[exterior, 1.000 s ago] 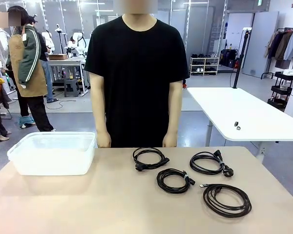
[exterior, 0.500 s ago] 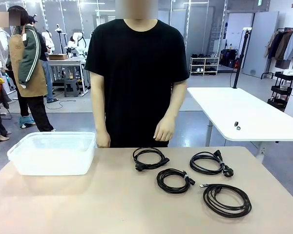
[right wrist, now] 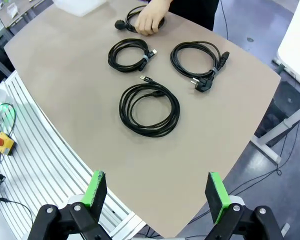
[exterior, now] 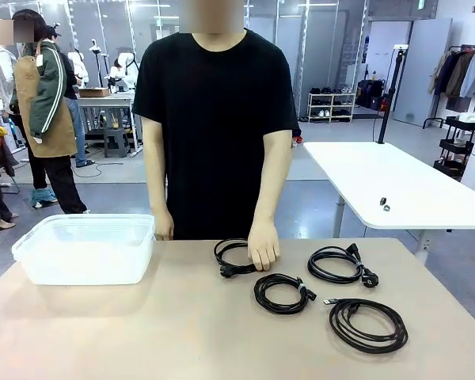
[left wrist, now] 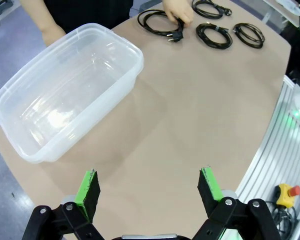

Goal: Organize and store the cables.
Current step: Place the Power Cable into the Organizing box.

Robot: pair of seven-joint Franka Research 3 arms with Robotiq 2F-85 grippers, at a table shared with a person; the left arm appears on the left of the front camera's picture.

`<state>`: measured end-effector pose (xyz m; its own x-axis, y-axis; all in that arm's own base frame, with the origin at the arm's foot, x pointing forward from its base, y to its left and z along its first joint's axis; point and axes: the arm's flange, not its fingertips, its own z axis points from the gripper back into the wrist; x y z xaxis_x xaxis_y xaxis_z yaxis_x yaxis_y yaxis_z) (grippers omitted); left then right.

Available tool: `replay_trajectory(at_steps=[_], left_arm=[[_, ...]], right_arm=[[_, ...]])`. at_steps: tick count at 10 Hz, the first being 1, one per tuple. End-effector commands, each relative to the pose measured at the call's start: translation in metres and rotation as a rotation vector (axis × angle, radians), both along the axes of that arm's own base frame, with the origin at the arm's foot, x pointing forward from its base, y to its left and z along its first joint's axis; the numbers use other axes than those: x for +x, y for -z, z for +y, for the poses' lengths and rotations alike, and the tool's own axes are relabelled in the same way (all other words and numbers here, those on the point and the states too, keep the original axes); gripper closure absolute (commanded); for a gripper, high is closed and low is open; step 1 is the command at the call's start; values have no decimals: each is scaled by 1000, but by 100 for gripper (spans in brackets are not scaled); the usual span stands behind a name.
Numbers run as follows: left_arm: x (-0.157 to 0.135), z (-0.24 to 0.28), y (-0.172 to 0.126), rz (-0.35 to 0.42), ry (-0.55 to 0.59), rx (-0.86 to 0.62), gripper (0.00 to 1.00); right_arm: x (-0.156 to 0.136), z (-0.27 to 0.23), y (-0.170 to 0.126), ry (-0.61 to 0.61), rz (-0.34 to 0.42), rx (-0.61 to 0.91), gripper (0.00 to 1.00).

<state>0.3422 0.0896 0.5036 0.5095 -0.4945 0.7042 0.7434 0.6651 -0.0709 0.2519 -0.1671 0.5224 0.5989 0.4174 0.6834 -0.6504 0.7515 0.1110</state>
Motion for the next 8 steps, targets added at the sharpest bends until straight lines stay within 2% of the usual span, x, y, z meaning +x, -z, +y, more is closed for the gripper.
replay_trajectory(at_steps=[1, 8], left_arm=[[-1, 1, 0, -2, 10, 5, 0], [-1, 1, 0, -2, 10, 5, 0]], right_arm=[[-1, 0, 0, -3, -1, -4, 0], [-1, 0, 0, -3, -1, -4, 0]])
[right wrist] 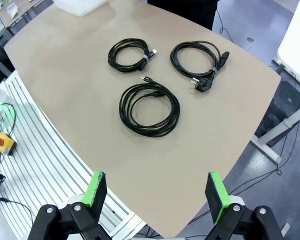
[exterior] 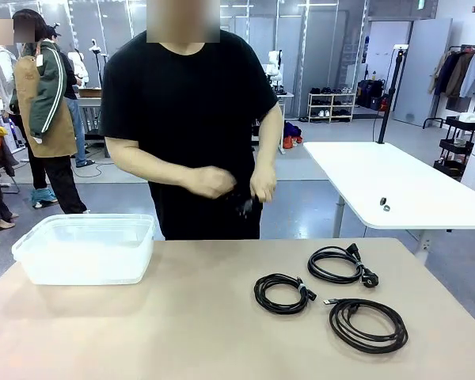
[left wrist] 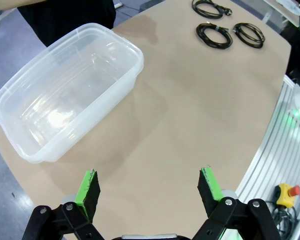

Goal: Organize and store the cables.
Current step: Place the Power Cable into the Organizing box.

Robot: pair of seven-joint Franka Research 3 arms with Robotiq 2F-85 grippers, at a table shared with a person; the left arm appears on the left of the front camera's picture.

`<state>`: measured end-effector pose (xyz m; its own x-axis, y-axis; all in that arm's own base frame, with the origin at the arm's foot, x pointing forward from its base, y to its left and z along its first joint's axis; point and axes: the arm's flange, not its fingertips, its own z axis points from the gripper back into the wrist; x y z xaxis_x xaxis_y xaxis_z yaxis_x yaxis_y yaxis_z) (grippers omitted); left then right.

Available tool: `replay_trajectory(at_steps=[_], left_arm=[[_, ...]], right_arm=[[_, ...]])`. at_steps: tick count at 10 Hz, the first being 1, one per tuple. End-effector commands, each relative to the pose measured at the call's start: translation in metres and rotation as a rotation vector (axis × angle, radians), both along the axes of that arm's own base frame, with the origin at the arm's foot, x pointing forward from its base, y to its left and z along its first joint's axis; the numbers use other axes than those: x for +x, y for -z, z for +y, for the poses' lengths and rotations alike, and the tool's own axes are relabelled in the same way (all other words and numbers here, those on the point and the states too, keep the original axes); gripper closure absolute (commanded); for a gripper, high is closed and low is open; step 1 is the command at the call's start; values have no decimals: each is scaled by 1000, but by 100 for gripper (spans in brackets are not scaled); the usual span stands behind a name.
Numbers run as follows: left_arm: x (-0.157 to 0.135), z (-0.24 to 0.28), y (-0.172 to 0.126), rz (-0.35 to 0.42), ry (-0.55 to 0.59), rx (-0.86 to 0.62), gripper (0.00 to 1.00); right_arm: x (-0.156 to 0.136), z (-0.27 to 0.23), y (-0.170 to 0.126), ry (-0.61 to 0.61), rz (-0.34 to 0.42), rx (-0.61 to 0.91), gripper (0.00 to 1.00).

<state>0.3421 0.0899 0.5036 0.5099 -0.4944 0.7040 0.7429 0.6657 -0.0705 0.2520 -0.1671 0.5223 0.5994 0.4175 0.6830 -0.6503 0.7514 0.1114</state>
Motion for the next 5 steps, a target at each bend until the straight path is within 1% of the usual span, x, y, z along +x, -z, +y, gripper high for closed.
replay_trajectory(at_steps=[1, 2, 5], left_arm=[[-1, 1, 0, -2, 11, 4, 0], [-1, 1, 0, -2, 11, 4, 0], [-1, 1, 0, -2, 11, 4, 0]], right_arm=[[0, 0, 0, 0, 0, 0, 0], [10, 12, -10, 11, 9, -25, 0], [76, 51, -17, 62, 142, -104, 0]])
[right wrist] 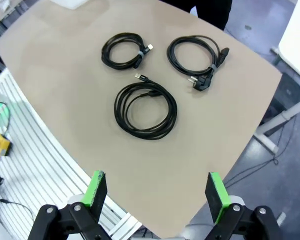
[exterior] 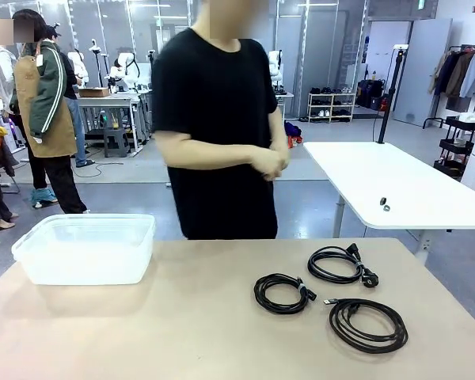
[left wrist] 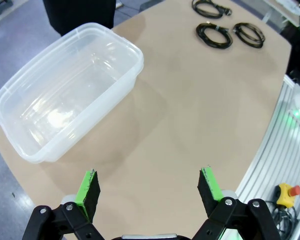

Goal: Organize and store the cables.
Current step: Place the Power Cable into the Organizing box.

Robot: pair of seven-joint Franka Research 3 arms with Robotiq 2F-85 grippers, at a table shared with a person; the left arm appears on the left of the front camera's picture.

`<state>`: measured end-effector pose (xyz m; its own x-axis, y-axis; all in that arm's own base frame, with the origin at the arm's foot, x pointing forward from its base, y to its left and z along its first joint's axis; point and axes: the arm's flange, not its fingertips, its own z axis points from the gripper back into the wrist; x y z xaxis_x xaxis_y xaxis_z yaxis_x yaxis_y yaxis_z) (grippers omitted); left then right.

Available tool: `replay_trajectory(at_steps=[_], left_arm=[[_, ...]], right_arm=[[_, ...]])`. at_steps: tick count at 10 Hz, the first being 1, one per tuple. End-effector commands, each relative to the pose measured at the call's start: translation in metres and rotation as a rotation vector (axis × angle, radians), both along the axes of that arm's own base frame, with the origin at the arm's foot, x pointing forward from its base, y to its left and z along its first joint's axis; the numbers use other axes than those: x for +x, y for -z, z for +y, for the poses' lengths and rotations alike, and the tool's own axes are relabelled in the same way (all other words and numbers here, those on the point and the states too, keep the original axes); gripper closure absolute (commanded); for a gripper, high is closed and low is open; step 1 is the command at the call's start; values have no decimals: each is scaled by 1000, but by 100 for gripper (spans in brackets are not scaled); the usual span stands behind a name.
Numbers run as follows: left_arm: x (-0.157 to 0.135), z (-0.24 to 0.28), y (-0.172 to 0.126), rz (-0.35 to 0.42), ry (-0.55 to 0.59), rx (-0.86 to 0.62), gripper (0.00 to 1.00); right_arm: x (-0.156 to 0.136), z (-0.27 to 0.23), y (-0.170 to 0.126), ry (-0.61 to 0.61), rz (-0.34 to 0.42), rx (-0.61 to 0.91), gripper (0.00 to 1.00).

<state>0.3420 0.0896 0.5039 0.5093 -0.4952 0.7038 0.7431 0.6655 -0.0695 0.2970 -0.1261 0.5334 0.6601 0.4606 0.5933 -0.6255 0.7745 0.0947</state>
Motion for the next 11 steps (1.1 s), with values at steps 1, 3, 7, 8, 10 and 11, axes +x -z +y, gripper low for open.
replay_trajectory(at_steps=[1, 3, 7, 8, 10, 11], left_arm=[[-1, 1, 0, -2, 11, 3, 0], [-1, 1, 0, -2, 11, 3, 0], [-1, 1, 0, -2, 11, 3, 0], [-1, 1, 0, -2, 11, 3, 0], [-1, 1, 0, -2, 11, 3, 0], [-1, 1, 0, -2, 11, 3, 0]], right_arm=[[51, 20, -4, 59, 89, -33, 0], [91, 42, 2, 119, 132, -40, 0], [189, 89, 50, 295, 194, -89, 0], [210, 95, 64, 363, 208, -92, 0], [243, 106, 104, 443, 276, -116, 0], [257, 108, 124, 441, 310, -118, 0]])
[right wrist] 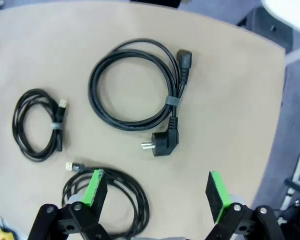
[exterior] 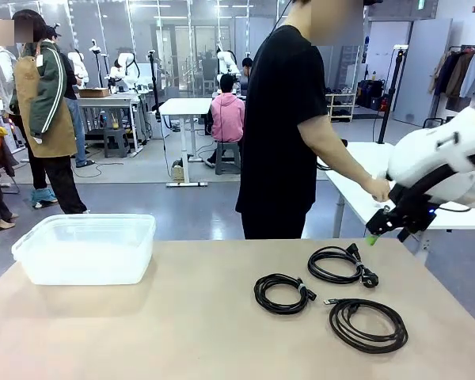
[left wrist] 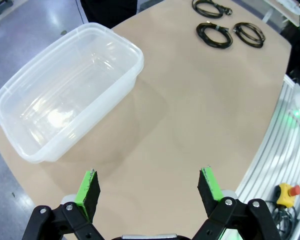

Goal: Organize and store the cables.
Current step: Place the Power Cable into the Organizing box.

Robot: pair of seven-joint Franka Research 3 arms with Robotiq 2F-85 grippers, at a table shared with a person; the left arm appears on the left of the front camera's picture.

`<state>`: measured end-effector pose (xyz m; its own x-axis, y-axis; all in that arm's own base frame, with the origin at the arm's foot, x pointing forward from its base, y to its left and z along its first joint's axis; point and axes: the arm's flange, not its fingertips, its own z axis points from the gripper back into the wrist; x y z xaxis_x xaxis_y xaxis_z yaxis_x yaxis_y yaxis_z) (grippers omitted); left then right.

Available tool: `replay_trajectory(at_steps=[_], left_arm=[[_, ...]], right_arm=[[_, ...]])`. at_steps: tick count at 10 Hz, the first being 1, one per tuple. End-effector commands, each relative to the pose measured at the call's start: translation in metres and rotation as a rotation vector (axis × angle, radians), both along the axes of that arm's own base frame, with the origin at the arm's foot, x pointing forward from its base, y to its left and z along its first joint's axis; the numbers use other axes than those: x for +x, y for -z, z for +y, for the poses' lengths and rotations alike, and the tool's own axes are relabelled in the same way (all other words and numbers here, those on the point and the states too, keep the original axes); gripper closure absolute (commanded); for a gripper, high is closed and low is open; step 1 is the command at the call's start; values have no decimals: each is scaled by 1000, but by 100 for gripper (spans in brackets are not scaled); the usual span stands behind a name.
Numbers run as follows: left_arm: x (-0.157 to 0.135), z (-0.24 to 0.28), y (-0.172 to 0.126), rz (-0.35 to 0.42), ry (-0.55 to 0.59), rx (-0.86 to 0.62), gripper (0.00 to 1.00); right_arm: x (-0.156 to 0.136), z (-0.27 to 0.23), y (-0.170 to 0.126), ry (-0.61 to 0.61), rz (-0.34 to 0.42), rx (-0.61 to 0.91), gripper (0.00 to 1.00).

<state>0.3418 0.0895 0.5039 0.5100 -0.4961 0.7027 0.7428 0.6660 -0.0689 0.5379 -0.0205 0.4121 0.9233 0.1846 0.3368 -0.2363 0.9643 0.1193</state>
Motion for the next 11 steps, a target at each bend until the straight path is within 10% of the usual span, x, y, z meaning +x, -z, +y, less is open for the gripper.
replay_trajectory(at_steps=[1, 11], left_arm=[[-1, 1, 0, -2, 11, 2, 0], [-1, 1, 0, -2, 11, 2, 0]], right_arm=[[32, 3, 20, 12, 37, -5, 0], [113, 29, 99, 65, 221, -96, 0]])
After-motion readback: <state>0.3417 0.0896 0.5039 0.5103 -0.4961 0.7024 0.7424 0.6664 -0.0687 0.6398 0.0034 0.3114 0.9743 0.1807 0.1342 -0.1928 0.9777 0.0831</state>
